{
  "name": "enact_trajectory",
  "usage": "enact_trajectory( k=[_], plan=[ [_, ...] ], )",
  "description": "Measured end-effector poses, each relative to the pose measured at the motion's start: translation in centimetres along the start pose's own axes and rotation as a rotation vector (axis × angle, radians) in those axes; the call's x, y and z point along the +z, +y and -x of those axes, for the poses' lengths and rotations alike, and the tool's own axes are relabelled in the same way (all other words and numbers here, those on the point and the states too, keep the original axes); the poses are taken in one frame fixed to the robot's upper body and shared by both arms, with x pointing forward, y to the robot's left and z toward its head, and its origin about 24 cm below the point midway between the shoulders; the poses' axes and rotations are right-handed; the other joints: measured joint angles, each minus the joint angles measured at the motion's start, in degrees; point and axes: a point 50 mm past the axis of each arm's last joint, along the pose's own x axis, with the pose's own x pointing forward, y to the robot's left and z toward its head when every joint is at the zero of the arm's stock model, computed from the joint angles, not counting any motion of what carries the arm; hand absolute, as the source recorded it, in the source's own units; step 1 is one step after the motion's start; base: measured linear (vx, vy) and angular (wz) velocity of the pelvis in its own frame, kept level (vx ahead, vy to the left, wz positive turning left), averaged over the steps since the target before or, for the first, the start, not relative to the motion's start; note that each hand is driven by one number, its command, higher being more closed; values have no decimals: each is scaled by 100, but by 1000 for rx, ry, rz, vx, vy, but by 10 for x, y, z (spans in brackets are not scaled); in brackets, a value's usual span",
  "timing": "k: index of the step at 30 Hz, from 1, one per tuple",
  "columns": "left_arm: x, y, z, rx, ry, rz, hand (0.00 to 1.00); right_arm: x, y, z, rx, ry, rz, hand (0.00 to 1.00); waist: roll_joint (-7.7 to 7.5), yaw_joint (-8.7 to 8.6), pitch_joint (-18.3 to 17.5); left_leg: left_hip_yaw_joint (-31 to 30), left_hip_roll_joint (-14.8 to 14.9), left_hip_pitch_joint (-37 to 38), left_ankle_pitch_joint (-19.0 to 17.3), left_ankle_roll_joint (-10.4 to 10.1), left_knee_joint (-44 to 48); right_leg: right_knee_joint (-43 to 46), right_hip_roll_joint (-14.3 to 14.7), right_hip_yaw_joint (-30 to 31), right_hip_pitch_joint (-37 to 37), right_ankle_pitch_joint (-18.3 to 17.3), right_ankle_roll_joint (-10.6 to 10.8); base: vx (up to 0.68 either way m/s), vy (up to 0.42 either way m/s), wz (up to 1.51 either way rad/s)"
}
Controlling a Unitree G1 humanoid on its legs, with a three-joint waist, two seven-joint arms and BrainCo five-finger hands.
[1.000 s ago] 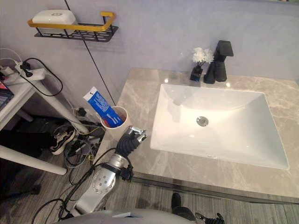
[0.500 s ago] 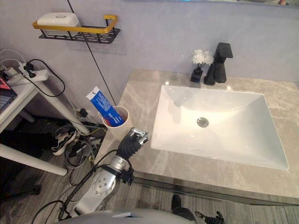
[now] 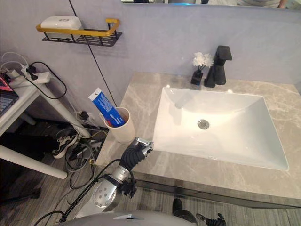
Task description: Organize washtable
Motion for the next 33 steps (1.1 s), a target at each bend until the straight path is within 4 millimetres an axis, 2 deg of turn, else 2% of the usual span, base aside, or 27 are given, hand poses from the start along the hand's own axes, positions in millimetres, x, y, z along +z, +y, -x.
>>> enact_trajectory(
  k=[8,14,33],
  plan=[
    [-9,7,14,49,57,3,100,0,0,0,0,0,0,0,1,3,-1,-22,0,8,0,0,13,12,-4,-33,26,1,0,1,0,0],
    [-12,26,27,161,90,-15,100,0,0,0,-1,2,0,0,0,10,0,-76,-5,9,0,-1,43,27,-12,-86,71,0,0,-2,-1,3],
    [0,65,39,394,48,-72,100,-5,-1,0,1,21,11,0,-51,151,19,-186,-32,-18,1,-2,81,32,-38,-196,126,-2,3,-9,1,3]
  ],
)
